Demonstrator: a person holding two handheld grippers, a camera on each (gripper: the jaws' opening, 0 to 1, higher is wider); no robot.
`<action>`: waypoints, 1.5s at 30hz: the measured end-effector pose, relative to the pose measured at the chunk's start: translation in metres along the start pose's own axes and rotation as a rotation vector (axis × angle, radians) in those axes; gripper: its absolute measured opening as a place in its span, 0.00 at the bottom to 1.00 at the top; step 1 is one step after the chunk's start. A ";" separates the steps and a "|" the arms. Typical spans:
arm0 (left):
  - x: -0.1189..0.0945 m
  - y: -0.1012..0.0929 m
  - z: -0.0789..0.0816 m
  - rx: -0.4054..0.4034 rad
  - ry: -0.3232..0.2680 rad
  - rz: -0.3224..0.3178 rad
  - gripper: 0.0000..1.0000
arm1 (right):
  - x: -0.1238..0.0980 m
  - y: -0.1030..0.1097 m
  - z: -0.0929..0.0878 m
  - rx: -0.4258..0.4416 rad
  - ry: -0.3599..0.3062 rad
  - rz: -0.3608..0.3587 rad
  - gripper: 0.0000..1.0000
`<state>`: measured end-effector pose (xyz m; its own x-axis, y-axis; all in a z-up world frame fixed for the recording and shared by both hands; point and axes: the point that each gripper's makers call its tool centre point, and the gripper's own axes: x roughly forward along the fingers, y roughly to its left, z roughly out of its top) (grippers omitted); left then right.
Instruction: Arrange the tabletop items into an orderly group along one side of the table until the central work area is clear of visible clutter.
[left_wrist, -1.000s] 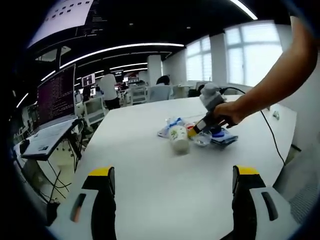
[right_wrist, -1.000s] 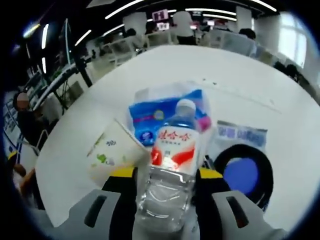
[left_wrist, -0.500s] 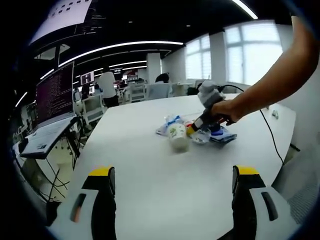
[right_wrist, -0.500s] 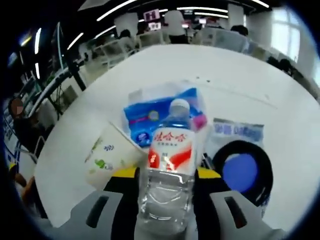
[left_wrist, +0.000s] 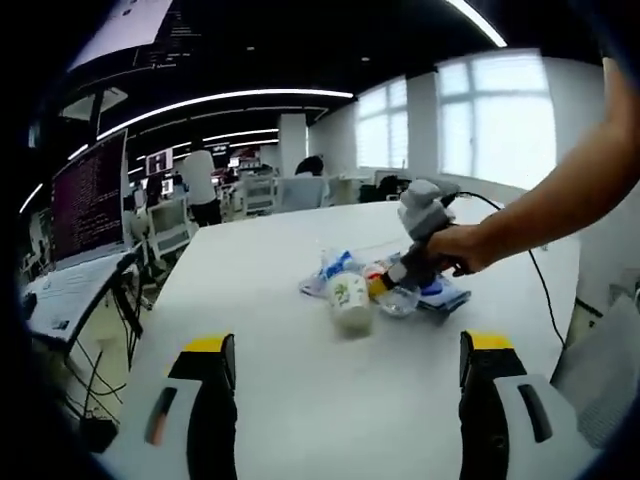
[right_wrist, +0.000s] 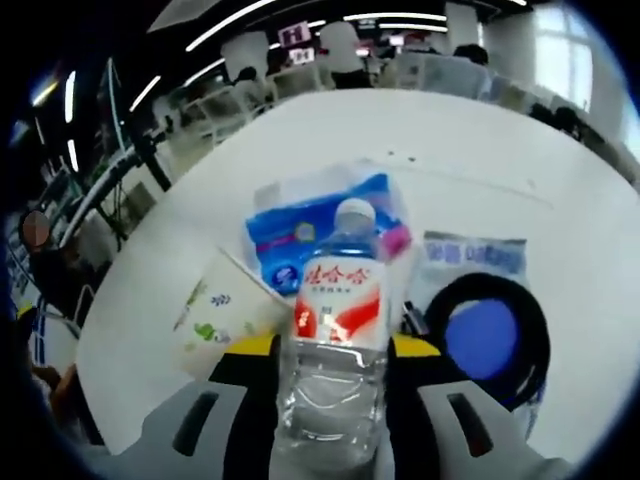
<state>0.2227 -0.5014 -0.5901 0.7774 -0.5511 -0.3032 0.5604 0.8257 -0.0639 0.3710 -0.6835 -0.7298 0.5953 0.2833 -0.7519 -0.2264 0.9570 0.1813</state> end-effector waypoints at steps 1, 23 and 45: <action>0.006 0.002 0.003 -0.008 -0.009 -0.011 0.91 | 0.000 0.000 0.000 0.002 0.000 0.004 0.38; 0.151 -0.013 0.054 -0.001 0.005 -0.238 0.85 | -0.003 0.001 0.000 0.034 -0.070 0.049 0.38; 0.253 -0.026 0.030 -0.120 0.127 -0.374 0.75 | -0.004 0.003 0.002 0.046 -0.147 0.072 0.38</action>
<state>0.4131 -0.6661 -0.6363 0.4808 -0.8028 -0.3526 0.7543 0.5837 -0.3005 0.3696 -0.6818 -0.7251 0.6864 0.3537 -0.6354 -0.2385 0.9349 0.2629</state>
